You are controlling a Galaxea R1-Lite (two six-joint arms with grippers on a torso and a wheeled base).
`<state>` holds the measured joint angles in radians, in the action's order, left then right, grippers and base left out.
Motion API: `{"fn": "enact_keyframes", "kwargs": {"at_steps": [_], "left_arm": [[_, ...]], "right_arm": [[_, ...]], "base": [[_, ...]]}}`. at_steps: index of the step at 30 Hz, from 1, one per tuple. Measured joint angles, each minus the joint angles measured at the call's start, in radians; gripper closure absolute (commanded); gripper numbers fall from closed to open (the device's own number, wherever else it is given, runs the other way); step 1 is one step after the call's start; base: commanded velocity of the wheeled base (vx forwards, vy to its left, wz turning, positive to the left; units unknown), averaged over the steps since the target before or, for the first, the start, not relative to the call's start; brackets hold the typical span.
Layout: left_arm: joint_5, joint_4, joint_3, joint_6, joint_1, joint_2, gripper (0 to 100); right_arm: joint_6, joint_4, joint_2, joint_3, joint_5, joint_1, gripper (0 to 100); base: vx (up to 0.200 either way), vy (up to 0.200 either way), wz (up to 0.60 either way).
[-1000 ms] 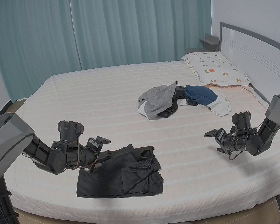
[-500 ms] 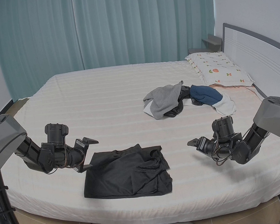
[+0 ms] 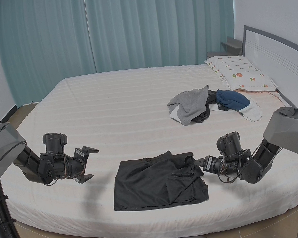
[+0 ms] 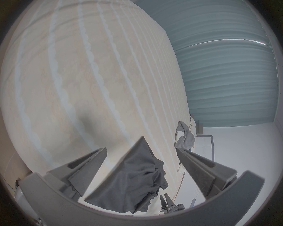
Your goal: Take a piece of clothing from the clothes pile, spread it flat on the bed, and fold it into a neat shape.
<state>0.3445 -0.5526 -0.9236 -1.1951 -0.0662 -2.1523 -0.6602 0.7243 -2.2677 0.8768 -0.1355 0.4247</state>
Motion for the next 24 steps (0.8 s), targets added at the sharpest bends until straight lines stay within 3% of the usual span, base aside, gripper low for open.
{"fn": "enact_keyframes", "kwargs": {"at_steps": [2, 8, 24], "left_arm": [[0.0, 0.0, 0.0, 0.0, 0.0, 0.0, 0], [-0.001, 0.002, 0.0, 0.006, -0.002, 0.0, 0], [-0.002, 0.002, 0.001, 0.009, -0.006, -0.002, 0]], "right_arm": [[0.034, 0.0, 0.0, 0.002, -0.023, 0.016, 0], [0.11, -0.002, 0.004, 0.008, -0.086, 0.065, 0], [0.21, -0.154, 0.0, 0.037, -0.117, 0.091, 0]], "base": [[0.0, 0.2, 0.0], [0.0, 0.0, 0.0], [0.0, 0.0, 0.0]]}}
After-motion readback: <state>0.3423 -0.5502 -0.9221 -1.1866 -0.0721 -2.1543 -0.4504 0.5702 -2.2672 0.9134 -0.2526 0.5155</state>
